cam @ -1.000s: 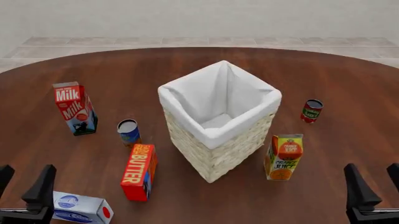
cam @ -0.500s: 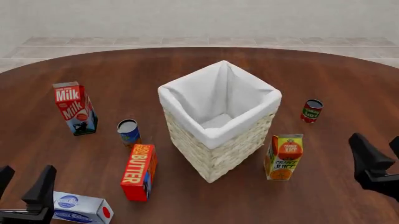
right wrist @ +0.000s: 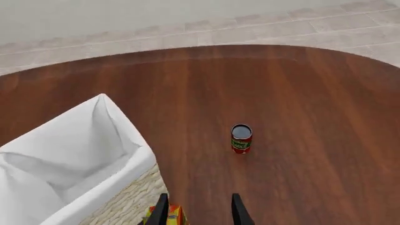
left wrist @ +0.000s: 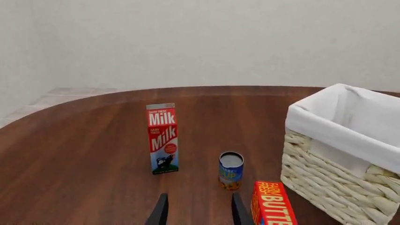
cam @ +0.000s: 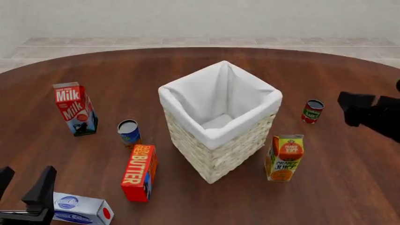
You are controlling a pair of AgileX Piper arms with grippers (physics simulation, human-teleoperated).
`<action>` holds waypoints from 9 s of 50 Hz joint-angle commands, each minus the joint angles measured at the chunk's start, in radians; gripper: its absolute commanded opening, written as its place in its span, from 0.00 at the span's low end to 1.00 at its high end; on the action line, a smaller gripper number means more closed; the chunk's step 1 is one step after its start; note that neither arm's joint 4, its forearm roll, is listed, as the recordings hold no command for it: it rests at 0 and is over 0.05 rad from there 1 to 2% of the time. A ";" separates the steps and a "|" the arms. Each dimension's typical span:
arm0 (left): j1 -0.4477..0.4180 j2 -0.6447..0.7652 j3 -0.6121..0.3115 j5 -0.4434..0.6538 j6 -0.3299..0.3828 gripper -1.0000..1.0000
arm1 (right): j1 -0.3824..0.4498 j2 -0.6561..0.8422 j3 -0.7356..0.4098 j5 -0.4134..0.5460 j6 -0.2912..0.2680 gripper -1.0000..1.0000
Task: Pick up the tomato sauce, and put it in the basket.
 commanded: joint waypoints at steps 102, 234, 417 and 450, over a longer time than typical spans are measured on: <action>0.001 -0.007 0.000 0.007 0.001 1.00 | -0.150 1.111 -0.560 -0.219 -0.203 1.00; 0.001 -0.007 0.000 0.007 0.001 1.00 | -0.142 0.916 -0.406 -0.175 -0.204 0.00; -0.001 -0.002 0.000 0.002 0.001 1.00 | 0.564 0.521 -0.729 0.359 -0.246 0.00; -0.001 0.008 0.000 -0.008 0.001 1.00 | 0.582 0.654 -0.760 0.349 -0.293 0.00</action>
